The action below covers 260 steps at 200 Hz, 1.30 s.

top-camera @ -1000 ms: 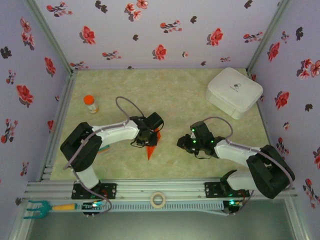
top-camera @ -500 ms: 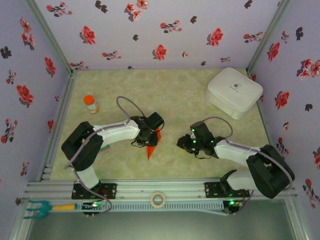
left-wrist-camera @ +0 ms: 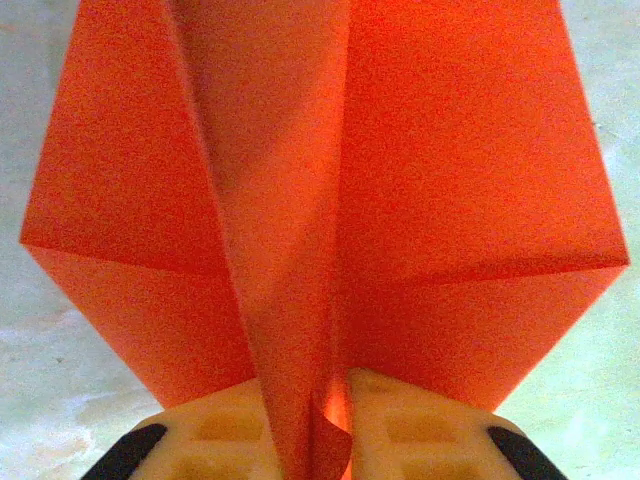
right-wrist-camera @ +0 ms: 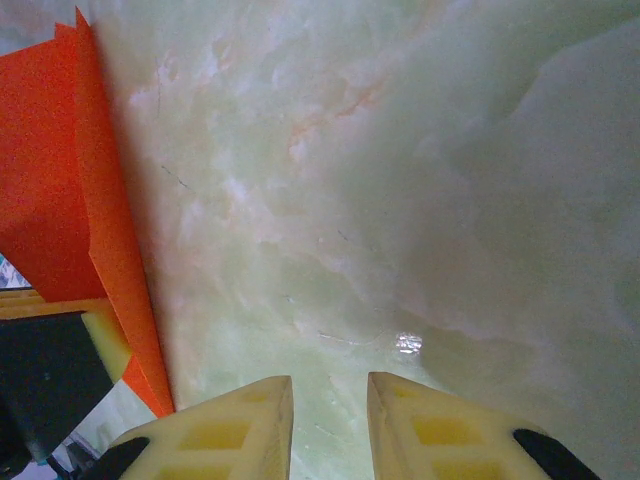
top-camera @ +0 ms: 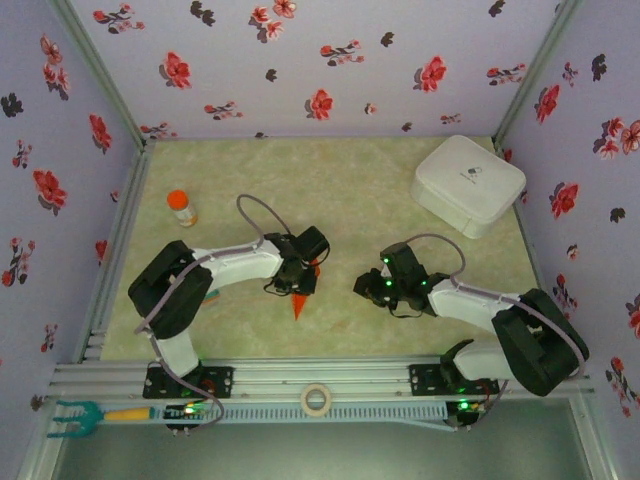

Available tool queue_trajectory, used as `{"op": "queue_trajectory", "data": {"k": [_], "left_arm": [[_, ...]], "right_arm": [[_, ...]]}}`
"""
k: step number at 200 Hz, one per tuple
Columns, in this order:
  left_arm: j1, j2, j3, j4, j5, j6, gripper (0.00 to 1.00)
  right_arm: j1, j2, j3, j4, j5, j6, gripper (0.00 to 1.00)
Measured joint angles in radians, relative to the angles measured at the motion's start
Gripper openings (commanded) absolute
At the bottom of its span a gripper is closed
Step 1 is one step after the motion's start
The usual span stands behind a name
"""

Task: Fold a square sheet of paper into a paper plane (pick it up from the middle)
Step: Move the paper plane to the center of the table.

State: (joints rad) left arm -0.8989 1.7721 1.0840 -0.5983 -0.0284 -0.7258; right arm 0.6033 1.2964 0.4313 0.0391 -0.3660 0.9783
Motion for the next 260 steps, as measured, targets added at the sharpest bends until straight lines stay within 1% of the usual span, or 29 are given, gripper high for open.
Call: {"op": "queue_trajectory", "data": {"k": [84,109,150,202,237,260], "left_arm": [[-0.003,0.024,0.009,0.003,0.002,0.000,0.18],[-0.010,0.036,0.024,0.003,-0.006,-0.002,0.20],[-0.018,0.084,0.087,-0.006,-0.034,-0.028,0.25],[-0.024,0.196,0.238,-0.035,-0.104,-0.104,0.33],[-0.033,0.243,0.306,-0.076,-0.146,-0.155,0.33],[-0.043,0.256,0.330,-0.099,-0.168,-0.176,0.34]], "right_arm": [[0.000,0.000,0.001,0.000,0.000,0.000,0.27],[0.000,-0.011,0.010,-0.010,0.000,-0.001,0.27],[0.000,-0.073,0.040,-0.055,0.006,-0.014,0.27],[0.000,-0.184,0.055,-0.174,0.077,-0.063,0.28],[-0.012,-0.259,0.055,-0.234,0.125,-0.082,0.30],[-0.032,-0.288,0.055,-0.254,0.135,-0.089,0.31]]}}
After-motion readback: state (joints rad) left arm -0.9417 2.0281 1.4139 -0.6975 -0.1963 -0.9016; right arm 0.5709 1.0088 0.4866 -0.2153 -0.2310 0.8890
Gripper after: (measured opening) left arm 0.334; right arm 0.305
